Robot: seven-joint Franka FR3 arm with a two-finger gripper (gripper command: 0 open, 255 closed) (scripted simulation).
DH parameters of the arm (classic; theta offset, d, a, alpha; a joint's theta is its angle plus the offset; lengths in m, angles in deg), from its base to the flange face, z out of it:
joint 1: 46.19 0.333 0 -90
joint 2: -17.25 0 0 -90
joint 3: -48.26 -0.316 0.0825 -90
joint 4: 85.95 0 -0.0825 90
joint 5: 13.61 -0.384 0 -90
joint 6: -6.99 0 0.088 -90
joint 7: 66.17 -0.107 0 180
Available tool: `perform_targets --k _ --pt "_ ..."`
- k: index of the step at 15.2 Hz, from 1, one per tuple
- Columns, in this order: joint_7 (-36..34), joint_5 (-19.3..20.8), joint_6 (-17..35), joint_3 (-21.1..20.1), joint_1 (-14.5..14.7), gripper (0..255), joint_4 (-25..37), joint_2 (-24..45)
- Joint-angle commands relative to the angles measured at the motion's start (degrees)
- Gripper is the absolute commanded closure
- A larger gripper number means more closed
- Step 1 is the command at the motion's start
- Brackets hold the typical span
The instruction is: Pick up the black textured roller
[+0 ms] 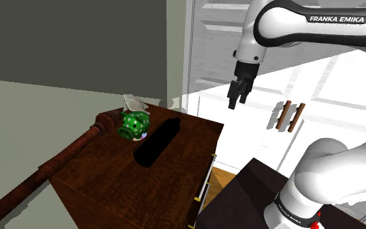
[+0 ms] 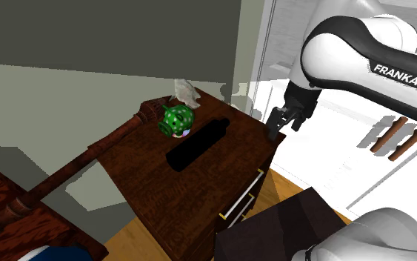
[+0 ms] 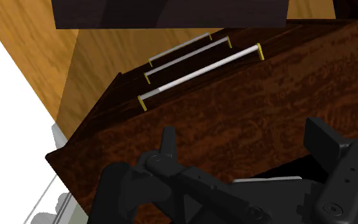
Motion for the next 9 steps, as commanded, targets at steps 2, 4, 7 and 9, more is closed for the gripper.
perform_targets --k 2,4,7,9 --pt "-1.81 -0.72 1.39 -0.66 -0.24 0 0.40 2.03" --pt "-5.35 -2.03 4.09 -1.90 -0.75 0 1.45 6.21" --pt "-10.50 -3.68 7.86 -3.49 -1.49 0 3.61 12.72" --pt "-13.83 -4.57 10.17 -4.36 -1.99 0 5.40 17.18"
